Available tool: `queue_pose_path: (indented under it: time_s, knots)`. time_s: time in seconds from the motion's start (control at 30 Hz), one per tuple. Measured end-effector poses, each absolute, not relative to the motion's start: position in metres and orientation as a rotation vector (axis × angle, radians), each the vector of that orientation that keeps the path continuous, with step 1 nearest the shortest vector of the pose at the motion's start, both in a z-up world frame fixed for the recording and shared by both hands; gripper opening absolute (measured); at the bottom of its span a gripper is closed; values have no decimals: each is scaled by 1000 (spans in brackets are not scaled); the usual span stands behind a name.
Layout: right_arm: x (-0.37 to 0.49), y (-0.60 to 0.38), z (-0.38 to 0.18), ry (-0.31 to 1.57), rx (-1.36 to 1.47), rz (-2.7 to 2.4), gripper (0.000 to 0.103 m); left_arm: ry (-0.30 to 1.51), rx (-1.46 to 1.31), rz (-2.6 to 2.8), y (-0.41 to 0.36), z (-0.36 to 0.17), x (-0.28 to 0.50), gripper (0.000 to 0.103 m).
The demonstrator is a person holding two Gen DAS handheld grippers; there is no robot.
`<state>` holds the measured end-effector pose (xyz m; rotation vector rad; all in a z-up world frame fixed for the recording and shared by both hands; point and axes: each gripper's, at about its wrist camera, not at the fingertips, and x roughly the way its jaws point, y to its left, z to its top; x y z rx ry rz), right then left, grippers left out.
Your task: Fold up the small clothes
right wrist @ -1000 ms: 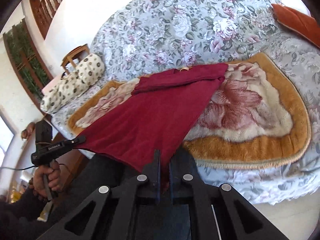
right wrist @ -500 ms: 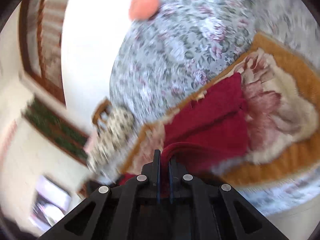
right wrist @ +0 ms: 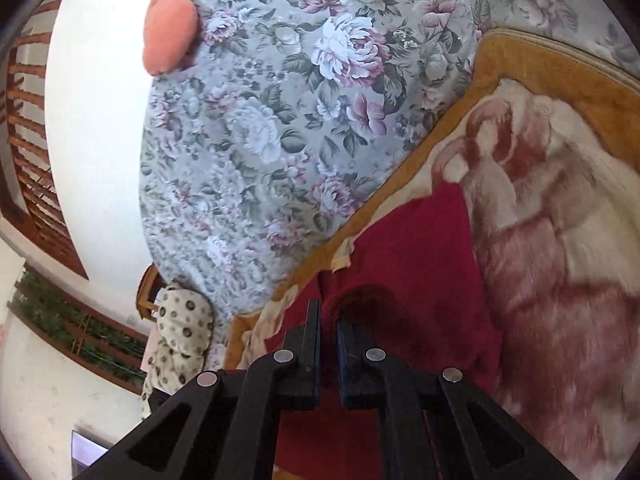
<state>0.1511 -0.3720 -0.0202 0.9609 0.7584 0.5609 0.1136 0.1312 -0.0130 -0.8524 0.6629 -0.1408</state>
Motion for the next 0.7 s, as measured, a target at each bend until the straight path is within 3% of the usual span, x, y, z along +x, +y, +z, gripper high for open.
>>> queue_pose_path:
  time_s: [0.37,0.47,0.6,0.7]
  knots:
    - [218,-353,-33,767,839,470,6,833,-653,-78,116,-45,207,7]
    - [231,-353,-46,831,872,451,15,860,-617,-95,114,-45,210,22]
    - [221,-367,-42,798,950,504,25,794,-559,-108,121,-16,199,73]
    - [204,-379,-24,740,882,513,27,717,-553,-76,137,8,187,75]
